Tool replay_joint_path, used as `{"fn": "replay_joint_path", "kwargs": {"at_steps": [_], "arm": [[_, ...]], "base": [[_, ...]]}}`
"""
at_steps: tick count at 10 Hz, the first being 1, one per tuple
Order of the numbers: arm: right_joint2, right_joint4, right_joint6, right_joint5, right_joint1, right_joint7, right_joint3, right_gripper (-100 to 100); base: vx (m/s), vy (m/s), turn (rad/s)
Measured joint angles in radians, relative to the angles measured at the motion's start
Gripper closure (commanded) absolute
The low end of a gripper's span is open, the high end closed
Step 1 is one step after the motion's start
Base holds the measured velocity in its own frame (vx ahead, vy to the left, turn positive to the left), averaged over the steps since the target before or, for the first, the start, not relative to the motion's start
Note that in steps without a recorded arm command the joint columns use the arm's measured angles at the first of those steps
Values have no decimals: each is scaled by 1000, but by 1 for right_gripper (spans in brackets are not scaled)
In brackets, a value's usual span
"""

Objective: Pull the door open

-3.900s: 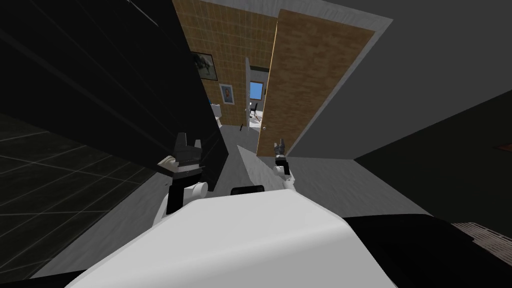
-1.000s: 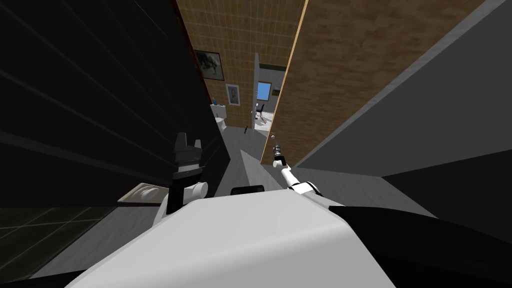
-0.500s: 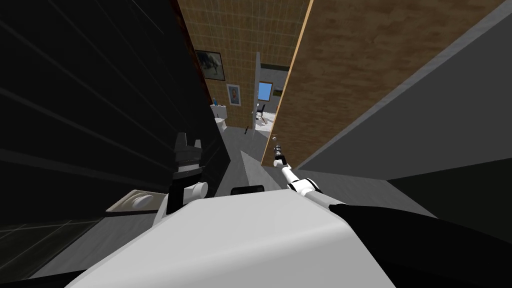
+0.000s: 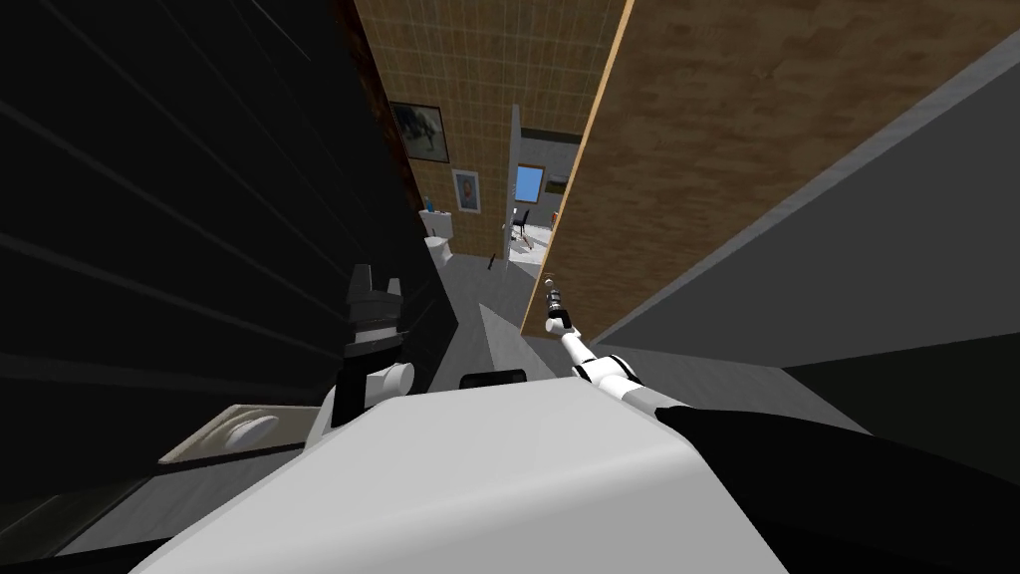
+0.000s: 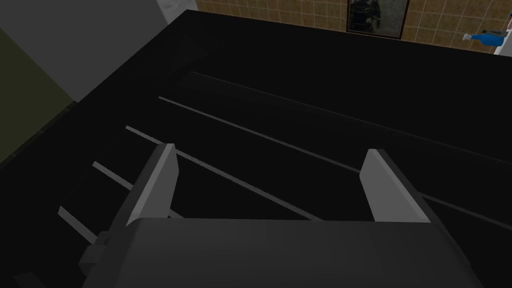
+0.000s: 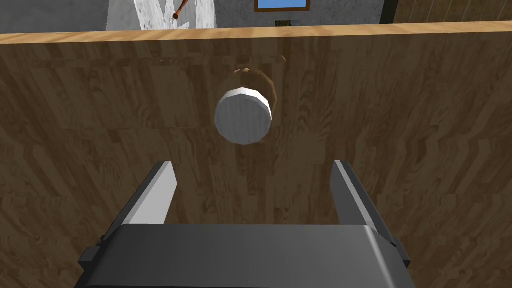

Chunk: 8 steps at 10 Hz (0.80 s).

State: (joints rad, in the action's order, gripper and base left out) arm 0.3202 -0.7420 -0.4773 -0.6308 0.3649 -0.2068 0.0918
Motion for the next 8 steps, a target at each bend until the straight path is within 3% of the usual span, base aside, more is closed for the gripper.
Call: {"fn": "replay_joint_path", "kwargs": {"at_steps": [5, 6, 8], "arm": [[2, 9, 1, 2, 3, -1, -12, -100], [2, 9, 1, 2, 3, -1, -13, 100], [3, 8, -1, 2, 4, -1, -13, 100]], "base": [[167, -52, 23], [-8, 2, -7], [-29, 8, -1]]}}
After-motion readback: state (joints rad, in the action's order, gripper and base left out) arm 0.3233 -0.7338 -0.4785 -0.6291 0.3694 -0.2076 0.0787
